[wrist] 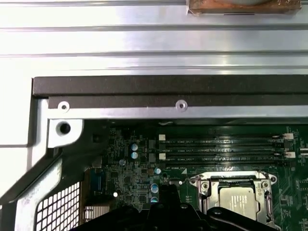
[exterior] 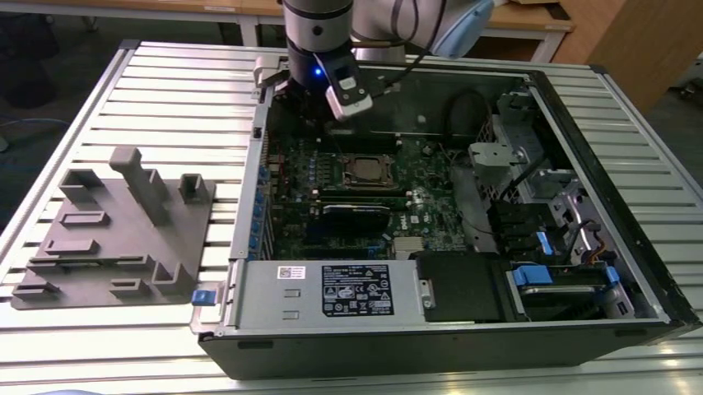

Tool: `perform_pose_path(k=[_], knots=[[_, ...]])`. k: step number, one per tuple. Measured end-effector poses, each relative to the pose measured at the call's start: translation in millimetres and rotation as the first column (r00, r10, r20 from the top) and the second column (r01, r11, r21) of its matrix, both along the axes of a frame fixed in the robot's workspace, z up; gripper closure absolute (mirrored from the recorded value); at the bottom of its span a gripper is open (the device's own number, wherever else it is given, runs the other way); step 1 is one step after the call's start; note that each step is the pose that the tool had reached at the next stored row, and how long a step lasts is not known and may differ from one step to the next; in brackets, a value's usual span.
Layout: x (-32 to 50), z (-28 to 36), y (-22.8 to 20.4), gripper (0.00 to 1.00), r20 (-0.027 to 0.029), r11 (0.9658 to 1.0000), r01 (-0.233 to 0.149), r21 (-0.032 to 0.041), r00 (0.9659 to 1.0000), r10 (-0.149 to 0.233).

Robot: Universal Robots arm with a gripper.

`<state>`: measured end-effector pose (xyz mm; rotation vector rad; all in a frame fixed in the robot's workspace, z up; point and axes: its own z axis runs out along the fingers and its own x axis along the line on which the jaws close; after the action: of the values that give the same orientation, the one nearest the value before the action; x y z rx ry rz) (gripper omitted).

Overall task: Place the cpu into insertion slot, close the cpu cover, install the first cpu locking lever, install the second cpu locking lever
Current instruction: 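Install the first cpu locking lever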

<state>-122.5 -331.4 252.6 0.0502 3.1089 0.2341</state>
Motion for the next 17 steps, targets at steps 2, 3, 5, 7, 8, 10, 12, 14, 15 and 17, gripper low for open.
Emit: perform_pose_path(k=[2, 3, 5, 7, 8, 10, 12, 14, 15, 17], knots=[[-0.2, -0.6, 1.8, 0.89, 0.0, 1.0, 0.0, 0.0012, 1.0, 0.0], [-0.3, -0.9, 2.6, 0.89, 0.0, 1.0, 0.0, 0.0019, 1.0, 0.0], [-0.4, -1.5, 4.2, 0.89, 0.0, 1.0, 0.0, 0.003, 1.0, 0.0], [-0.5, -2.0, 5.8, 0.89, -0.0001, 1.0, 0.0, 0.0043, 1.0, 0.0], [-0.5, -2.3, 6.7, 0.89, -0.0001, 1.0, 0.0, 0.0056, 1.0, 0.0], [-0.6, -2.8, 7.9, 0.89, -0.0001, 1.0, 0.0, 0.0082, 1.0, 0.0], [-0.6, -3.4, 8.7, 0.89, 0.0001, 0.9999, 0.0, 0.0108, 1.0, 0.0], [-0.5, -3.6, 8.9, 0.89, 0.0, 0.9999, 0.0, 0.0118, 1.0, 0.0], [-0.2, -3.8, 9.0, 0.89, 0.0001, 0.9999, 0.0, 0.0122, 1.0, 0.0], [1.5, -4.0, 9.1, 0.89, -0.0001, 0.9999, 0.001, 0.0122, 1.0, -0.001]])
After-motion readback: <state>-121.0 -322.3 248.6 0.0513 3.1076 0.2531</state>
